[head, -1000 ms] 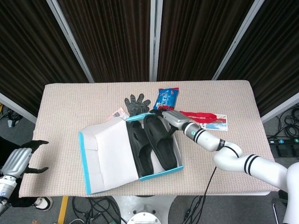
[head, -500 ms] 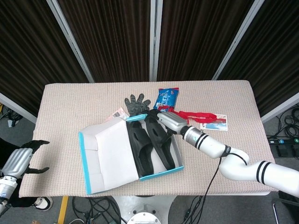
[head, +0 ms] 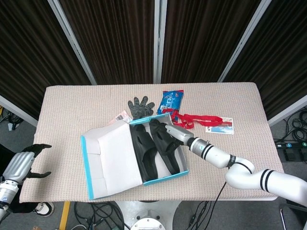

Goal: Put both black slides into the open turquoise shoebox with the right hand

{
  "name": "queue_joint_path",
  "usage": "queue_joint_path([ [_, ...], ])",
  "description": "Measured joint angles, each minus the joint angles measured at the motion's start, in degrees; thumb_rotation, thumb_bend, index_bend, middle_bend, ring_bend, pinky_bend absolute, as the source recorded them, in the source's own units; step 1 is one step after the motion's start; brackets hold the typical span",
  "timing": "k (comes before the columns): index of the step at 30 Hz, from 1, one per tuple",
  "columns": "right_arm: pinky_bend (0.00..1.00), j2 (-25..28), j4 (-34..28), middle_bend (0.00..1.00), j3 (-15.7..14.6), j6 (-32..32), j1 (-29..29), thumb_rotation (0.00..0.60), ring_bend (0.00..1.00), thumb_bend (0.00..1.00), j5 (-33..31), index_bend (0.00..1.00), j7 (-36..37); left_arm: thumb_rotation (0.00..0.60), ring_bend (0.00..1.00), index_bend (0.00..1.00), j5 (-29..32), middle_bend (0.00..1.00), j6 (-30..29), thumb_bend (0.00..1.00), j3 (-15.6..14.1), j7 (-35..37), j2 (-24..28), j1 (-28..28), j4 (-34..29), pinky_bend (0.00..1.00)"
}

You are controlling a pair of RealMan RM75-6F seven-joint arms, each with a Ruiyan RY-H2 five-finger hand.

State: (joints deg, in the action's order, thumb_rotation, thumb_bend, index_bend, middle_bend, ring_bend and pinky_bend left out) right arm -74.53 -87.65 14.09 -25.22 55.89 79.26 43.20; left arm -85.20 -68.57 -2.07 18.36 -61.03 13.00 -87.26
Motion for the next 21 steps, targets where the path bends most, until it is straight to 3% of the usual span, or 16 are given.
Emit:
queue_joint_path([
  [11,0.19,-3.71,6.91,0.24,-3.35,0.49,0.95,0.6,0.05,0.0,4.37,0.03,6.37,0.6,0.15,0.2,0.19,0.21,0.16,0.08,-0.05,0.75,-0.12,-0.09,0.54,0.21],
  [21,0.19,-1.09,4.06,0.24,-3.19,-5.21,0.7,0.6,0.05,0.0,7.5,0.03,10.44,0.6,0.15,0.2,0.03,0.21,-0.14,0.08,-0.03,0.76,-0.17,-0.17,0.63,0.21],
])
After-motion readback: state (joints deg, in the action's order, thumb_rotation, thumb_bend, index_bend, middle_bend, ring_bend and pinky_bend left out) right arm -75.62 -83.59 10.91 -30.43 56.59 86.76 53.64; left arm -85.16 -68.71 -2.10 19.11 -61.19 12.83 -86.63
